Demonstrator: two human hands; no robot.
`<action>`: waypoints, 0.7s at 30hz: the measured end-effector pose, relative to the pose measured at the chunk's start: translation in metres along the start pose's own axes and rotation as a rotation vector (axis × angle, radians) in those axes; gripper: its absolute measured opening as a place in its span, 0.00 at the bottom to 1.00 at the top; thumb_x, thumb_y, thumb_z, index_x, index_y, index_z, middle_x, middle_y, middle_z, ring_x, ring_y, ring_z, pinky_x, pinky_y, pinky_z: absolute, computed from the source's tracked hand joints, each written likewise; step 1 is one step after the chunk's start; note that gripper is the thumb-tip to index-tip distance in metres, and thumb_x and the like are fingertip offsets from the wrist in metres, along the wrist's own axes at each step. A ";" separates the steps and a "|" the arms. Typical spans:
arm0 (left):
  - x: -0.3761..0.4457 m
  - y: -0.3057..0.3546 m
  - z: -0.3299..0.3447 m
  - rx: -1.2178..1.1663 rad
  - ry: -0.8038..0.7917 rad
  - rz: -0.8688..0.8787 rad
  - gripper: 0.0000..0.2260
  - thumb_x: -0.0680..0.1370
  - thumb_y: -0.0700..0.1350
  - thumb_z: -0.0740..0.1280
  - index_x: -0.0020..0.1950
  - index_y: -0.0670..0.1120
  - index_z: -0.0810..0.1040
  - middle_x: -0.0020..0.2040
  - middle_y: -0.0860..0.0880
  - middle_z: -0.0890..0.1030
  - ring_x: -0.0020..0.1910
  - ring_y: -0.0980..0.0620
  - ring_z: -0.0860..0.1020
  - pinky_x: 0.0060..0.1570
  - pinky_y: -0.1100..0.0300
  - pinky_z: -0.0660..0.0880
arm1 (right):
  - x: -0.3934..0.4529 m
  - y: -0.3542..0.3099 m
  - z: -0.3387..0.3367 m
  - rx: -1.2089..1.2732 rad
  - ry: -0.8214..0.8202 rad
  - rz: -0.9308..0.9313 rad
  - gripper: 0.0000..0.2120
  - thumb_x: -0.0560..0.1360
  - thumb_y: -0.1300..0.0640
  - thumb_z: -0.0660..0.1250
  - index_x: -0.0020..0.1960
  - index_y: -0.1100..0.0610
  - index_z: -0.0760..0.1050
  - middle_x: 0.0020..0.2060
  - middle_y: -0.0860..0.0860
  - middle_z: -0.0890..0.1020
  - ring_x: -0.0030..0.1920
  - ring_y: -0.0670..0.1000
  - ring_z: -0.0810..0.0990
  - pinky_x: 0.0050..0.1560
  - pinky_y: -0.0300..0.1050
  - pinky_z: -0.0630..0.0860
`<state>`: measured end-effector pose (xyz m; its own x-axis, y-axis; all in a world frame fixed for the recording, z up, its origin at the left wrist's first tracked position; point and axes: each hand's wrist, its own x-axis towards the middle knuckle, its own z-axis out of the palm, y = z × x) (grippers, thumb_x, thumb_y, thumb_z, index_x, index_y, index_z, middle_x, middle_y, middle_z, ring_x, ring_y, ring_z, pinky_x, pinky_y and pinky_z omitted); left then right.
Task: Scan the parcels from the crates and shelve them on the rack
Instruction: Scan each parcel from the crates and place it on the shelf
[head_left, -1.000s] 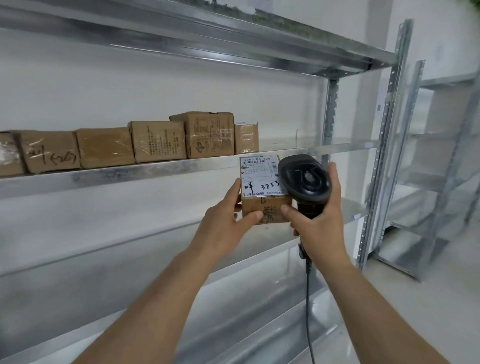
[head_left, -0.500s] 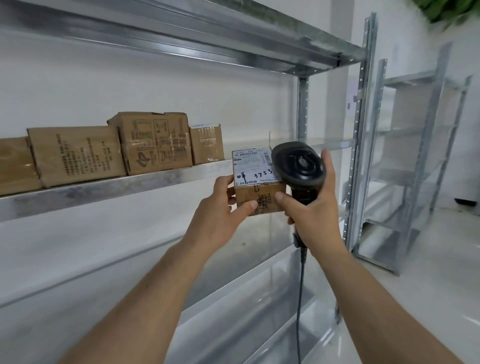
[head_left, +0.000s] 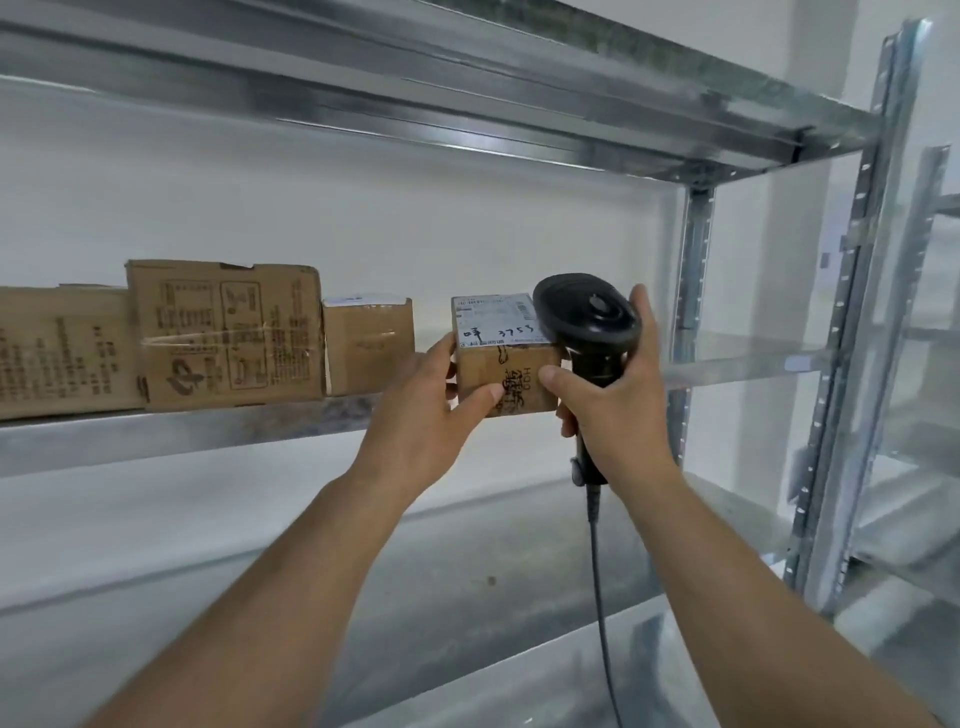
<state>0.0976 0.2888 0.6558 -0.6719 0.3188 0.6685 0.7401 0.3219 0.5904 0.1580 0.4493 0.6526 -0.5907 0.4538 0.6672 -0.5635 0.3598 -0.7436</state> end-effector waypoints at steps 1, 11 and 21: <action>0.005 0.000 0.004 0.018 0.024 -0.011 0.21 0.77 0.53 0.68 0.69 0.61 0.69 0.60 0.53 0.77 0.52 0.59 0.79 0.55 0.51 0.78 | 0.011 0.004 0.000 0.016 -0.028 0.009 0.49 0.73 0.65 0.73 0.79 0.38 0.47 0.61 0.51 0.79 0.33 0.48 0.77 0.29 0.41 0.75; 0.034 -0.008 0.017 0.188 0.209 -0.164 0.18 0.78 0.44 0.66 0.67 0.53 0.68 0.58 0.54 0.79 0.52 0.57 0.78 0.54 0.58 0.77 | 0.071 0.028 0.026 0.138 -0.217 0.100 0.49 0.73 0.64 0.72 0.79 0.39 0.45 0.58 0.51 0.79 0.43 0.51 0.80 0.33 0.39 0.75; 0.046 -0.020 0.014 0.526 0.253 -0.222 0.25 0.77 0.41 0.66 0.72 0.48 0.63 0.47 0.49 0.79 0.46 0.48 0.79 0.46 0.50 0.78 | 0.079 0.050 0.056 0.069 -0.248 0.166 0.49 0.73 0.63 0.71 0.80 0.43 0.42 0.59 0.47 0.74 0.55 0.55 0.80 0.53 0.50 0.79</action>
<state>0.0515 0.3096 0.6687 -0.7335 -0.0062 0.6796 0.4279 0.7728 0.4688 0.0508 0.4576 0.6706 -0.7964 0.2854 0.5332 -0.4804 0.2370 -0.8444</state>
